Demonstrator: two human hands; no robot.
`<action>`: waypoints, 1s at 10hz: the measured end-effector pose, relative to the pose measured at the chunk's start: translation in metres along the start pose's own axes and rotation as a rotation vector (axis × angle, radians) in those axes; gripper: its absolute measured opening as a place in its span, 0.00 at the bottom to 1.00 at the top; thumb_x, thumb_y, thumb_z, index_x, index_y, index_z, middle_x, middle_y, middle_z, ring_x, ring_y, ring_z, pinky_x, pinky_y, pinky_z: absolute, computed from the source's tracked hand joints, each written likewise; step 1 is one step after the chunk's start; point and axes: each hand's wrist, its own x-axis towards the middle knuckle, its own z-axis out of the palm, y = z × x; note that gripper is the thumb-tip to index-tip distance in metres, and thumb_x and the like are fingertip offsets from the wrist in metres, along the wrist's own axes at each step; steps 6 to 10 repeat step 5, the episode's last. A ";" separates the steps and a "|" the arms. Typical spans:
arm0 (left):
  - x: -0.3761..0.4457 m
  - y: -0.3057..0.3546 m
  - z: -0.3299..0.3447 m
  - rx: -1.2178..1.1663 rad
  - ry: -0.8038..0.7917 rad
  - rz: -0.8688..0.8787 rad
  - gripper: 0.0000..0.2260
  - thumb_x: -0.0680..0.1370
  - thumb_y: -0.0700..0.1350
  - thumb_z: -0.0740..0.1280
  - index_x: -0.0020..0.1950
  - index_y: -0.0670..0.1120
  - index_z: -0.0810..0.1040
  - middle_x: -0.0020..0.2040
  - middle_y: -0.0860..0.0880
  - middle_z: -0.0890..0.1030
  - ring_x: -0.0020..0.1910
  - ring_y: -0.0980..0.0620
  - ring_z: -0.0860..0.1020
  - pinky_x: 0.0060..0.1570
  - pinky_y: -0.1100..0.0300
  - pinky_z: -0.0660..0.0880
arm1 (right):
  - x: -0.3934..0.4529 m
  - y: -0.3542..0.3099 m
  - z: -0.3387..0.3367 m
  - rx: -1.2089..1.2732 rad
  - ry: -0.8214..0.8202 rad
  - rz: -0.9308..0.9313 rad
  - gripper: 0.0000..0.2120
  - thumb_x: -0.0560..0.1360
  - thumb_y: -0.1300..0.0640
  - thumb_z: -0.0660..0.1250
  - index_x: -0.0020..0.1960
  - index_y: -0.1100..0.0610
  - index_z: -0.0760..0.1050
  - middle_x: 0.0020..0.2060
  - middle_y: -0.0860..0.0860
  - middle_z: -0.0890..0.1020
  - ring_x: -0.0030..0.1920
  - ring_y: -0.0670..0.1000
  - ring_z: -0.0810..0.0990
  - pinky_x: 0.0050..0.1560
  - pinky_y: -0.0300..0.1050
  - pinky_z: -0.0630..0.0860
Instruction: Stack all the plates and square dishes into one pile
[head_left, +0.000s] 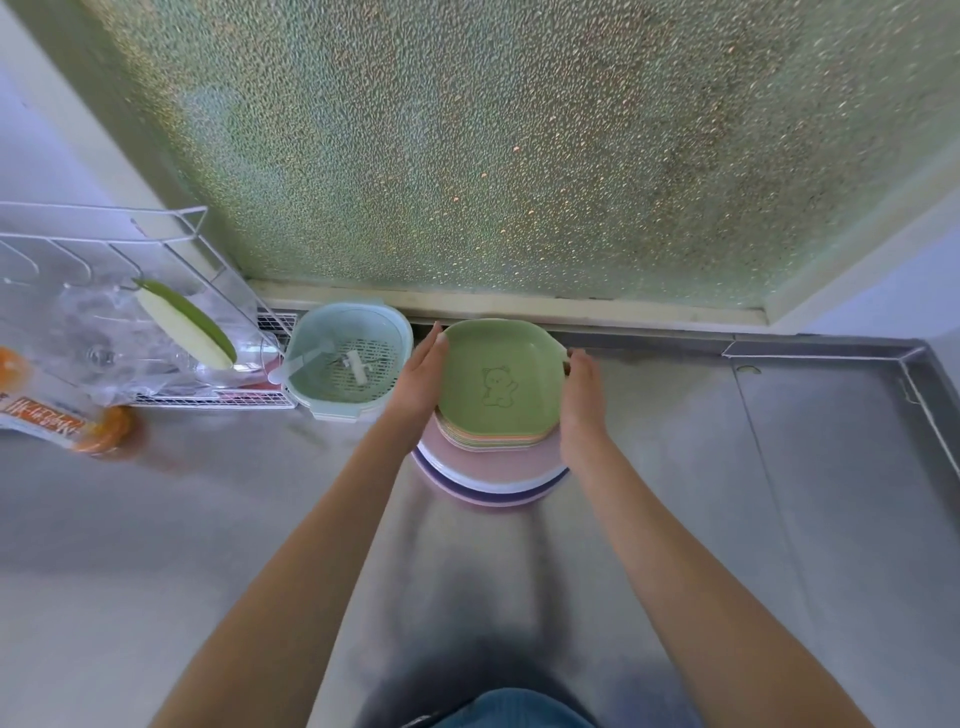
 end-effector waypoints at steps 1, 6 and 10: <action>0.001 0.003 0.009 0.013 0.055 0.018 0.19 0.81 0.55 0.52 0.72 0.58 0.63 0.68 0.53 0.70 0.67 0.53 0.68 0.70 0.52 0.65 | 0.003 -0.004 0.002 -0.163 -0.082 -0.097 0.18 0.79 0.50 0.50 0.65 0.47 0.71 0.57 0.44 0.75 0.57 0.47 0.74 0.59 0.45 0.70; -0.006 0.008 0.013 0.105 0.075 0.115 0.19 0.82 0.50 0.52 0.72 0.50 0.66 0.70 0.48 0.71 0.69 0.50 0.69 0.68 0.56 0.65 | -0.001 -0.005 -0.006 -0.097 -0.047 -0.126 0.17 0.81 0.57 0.51 0.67 0.53 0.71 0.63 0.50 0.75 0.60 0.47 0.73 0.63 0.42 0.68; -0.006 0.008 0.013 0.105 0.075 0.115 0.19 0.82 0.50 0.52 0.72 0.50 0.66 0.70 0.48 0.71 0.69 0.50 0.69 0.68 0.56 0.65 | -0.001 -0.005 -0.006 -0.097 -0.047 -0.126 0.17 0.81 0.57 0.51 0.67 0.53 0.71 0.63 0.50 0.75 0.60 0.47 0.73 0.63 0.42 0.68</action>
